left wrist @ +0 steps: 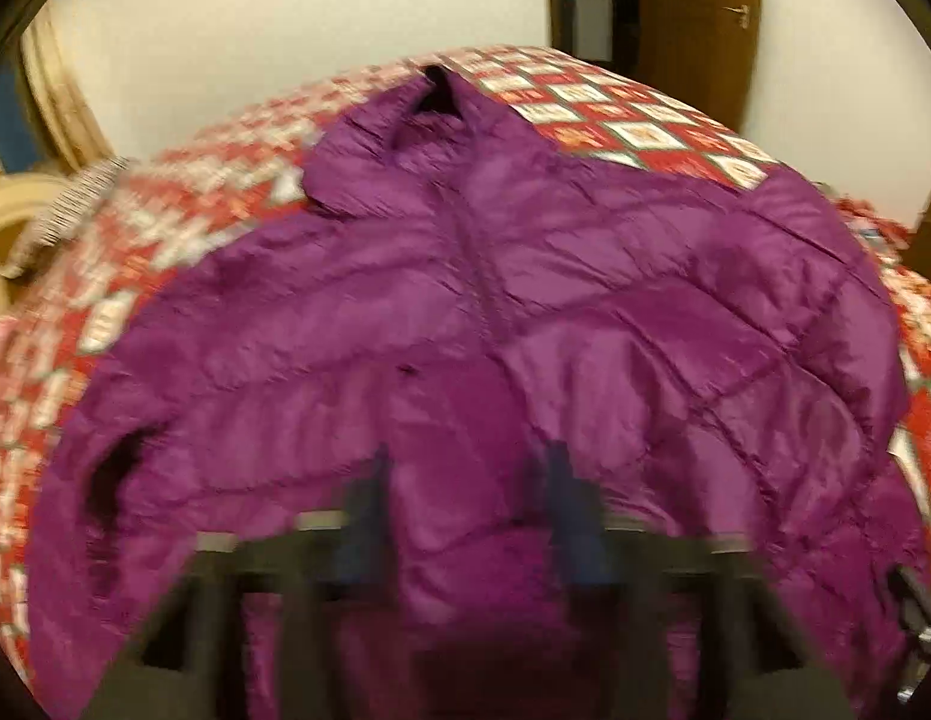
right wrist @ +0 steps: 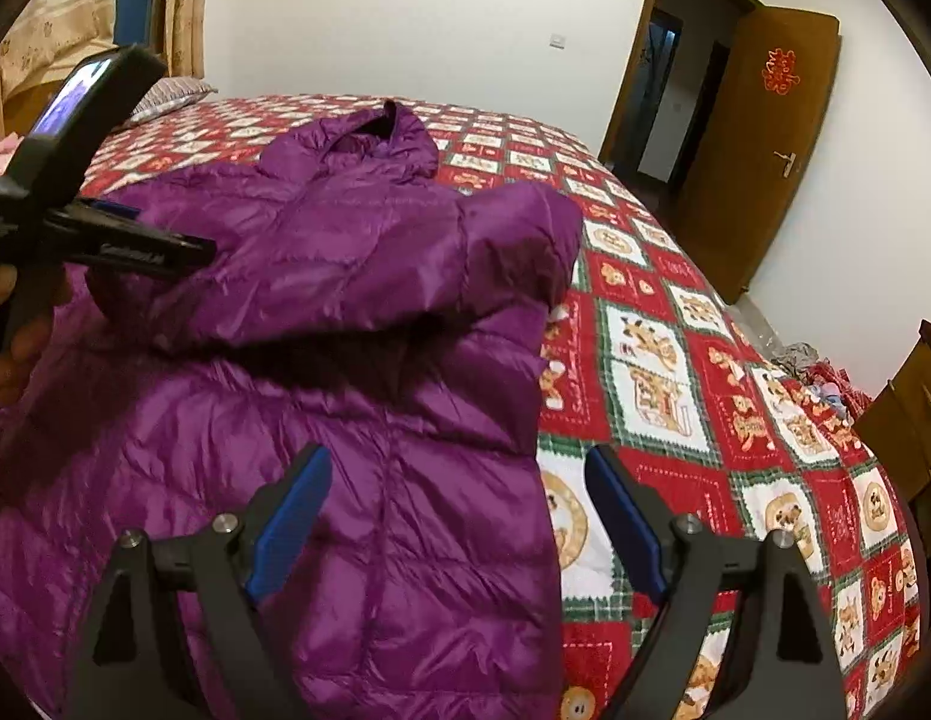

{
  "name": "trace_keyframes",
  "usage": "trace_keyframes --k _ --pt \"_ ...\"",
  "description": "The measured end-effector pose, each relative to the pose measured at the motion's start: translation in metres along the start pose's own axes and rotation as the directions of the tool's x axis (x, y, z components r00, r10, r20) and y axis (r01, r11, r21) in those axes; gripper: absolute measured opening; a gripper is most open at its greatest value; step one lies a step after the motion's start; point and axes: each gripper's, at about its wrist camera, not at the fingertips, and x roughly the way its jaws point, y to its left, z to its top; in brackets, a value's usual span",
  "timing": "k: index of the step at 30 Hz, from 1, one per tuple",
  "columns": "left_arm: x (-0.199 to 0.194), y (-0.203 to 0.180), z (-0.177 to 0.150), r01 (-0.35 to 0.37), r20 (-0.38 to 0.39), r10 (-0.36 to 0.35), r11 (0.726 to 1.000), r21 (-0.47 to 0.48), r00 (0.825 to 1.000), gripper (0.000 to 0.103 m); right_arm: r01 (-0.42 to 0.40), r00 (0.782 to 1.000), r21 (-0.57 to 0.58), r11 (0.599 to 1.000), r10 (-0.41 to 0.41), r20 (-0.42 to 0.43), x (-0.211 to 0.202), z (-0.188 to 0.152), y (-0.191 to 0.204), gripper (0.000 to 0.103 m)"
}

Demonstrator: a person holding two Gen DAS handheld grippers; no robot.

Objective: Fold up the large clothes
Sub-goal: 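Grasp the other sleeve with the left gripper and fold it across the body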

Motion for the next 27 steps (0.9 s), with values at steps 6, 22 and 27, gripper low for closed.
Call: trace_keyframes --k 6,22,27 --pt "-0.028 0.021 0.003 -0.054 0.116 0.053 0.999 0.005 0.992 0.013 -0.011 1.000 0.004 1.000 0.011 -0.015 0.006 -0.004 0.005 0.088" --pt "-0.031 0.077 -0.014 -0.392 0.158 0.407 0.912 -0.119 0.900 0.077 -0.083 0.996 0.117 0.990 0.087 -0.025 0.023 0.063 -0.042 0.036" --pt "-0.008 0.090 0.002 -0.520 0.088 0.530 0.847 -0.110 0.844 0.079 -0.016 1.000 0.176 0.984 0.017 -0.007 0.064 0.101 -0.059 0.036"
